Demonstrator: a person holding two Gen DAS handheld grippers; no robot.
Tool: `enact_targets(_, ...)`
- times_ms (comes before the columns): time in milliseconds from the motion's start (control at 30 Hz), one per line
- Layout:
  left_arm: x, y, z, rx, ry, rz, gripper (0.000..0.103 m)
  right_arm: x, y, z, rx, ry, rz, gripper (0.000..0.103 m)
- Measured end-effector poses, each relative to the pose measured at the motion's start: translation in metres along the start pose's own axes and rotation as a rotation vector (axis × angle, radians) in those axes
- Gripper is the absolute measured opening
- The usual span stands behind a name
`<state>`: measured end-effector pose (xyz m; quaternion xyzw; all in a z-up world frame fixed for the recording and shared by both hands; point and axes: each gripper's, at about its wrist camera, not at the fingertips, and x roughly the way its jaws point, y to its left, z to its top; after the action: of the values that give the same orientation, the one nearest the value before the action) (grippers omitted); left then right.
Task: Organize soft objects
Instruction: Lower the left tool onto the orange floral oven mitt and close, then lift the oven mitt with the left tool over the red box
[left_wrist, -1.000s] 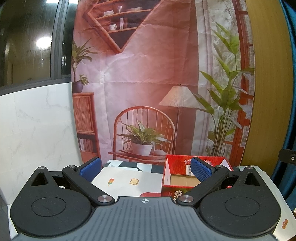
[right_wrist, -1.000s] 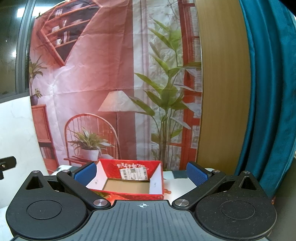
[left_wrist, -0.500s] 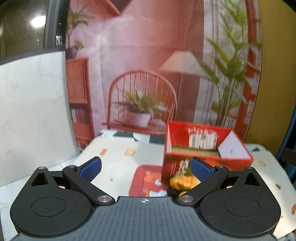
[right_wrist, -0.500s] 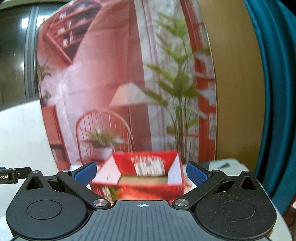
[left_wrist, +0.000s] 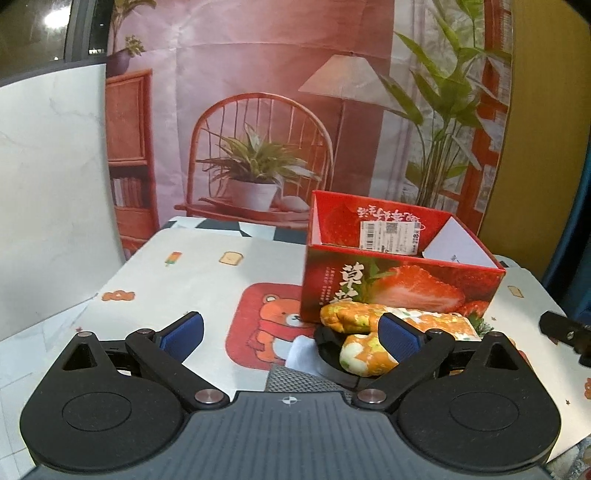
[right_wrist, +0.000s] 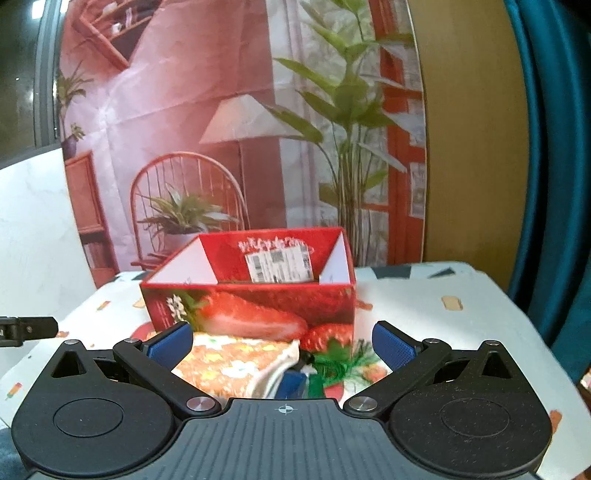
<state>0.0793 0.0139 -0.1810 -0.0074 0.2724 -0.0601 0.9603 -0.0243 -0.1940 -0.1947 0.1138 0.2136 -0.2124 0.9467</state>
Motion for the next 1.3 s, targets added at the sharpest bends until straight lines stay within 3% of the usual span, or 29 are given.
enact_targets(167,0.012,-0.003,-0.006,-0.013,0.035,-0.033,0.087,0.012,-0.002,-0.010,0.008,0.037,0.027,0.097)
enact_targets(333,0.027,-0.005,-0.012,-0.019,0.082,-0.057,0.078,0.029,0.000,-0.018,0.015,0.109,0.055,0.074)
enact_targets(433,0.033,-0.005,-0.014,-0.024,0.092,-0.074,0.074,0.037,0.002,-0.021,0.028,0.138,0.077,0.068)
enact_targets(933,0.068,-0.010,-0.015,-0.033,0.169,-0.132,0.063,0.073,-0.002,-0.027,0.068,0.225,0.122,0.056)
enact_targets(1067,0.078,-0.011,-0.011,-0.045,0.193,-0.163,0.055,0.081,0.002,-0.024,0.058,0.231,0.139,0.055)
enact_targets(1300,0.103,-0.008,0.003,-0.101,0.222,-0.199,0.054,0.096,0.004,-0.023,0.049,0.261,0.154,0.052)
